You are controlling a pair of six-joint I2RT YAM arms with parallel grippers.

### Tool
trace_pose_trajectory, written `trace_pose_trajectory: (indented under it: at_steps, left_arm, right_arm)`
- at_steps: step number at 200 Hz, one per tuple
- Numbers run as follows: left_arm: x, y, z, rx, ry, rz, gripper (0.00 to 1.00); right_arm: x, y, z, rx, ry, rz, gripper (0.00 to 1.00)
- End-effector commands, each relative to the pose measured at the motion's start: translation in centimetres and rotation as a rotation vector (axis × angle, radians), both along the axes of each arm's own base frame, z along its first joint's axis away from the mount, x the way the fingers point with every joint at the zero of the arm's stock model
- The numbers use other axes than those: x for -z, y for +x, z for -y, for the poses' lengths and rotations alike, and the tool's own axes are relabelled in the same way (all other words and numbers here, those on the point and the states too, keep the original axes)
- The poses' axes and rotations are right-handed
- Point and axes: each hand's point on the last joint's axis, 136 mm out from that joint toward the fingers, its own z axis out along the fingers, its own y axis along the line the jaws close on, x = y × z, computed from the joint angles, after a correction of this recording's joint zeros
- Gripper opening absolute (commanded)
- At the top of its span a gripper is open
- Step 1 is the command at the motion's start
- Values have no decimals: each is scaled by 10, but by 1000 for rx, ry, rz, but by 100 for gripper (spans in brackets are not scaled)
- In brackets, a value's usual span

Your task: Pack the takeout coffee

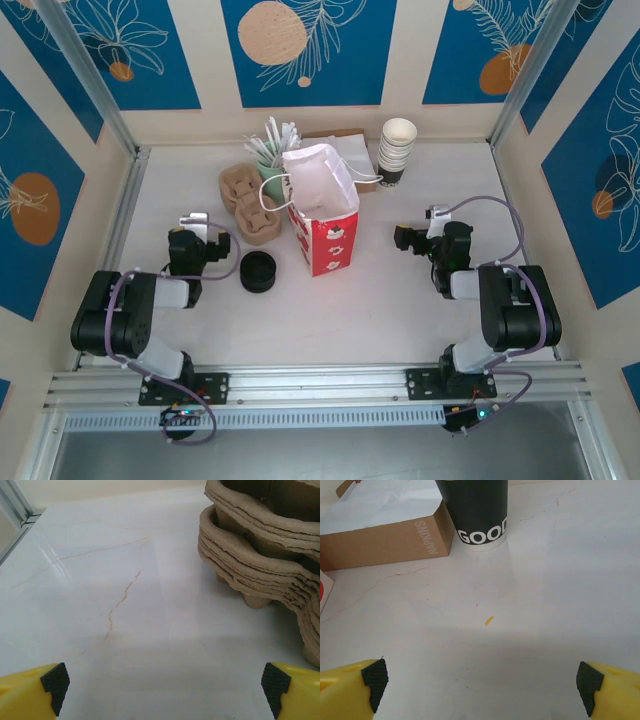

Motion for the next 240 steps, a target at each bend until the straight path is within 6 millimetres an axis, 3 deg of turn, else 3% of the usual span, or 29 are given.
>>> trace_pose_trajectory:
  at_steps: [1,131,157,188,217,240]
  left_arm:
    - [-7,5,3,11,-3,25,100]
    - [-13,4,4,16,-1,26,100]
    - [-42,-5,1,-1,2,50,100]
    - [-98,-28,-14,-105,-43,80,100]
    - [-151,-56,-35,-276,-178,80,100]
    - [-182,-74,-40,-341,-253,28,100]
  right_arm:
    - [-14,8,0,-10,1,49,99]
    - [-16,8,2,-1,10,43,99]
    - [-31,7,11,41,21,25,99]
    - [-62,3,31,174,43,-25,99]
    - [-109,-3,53,341,219,-135,99]
    - [-146,-4,49,348,346,-224,99]
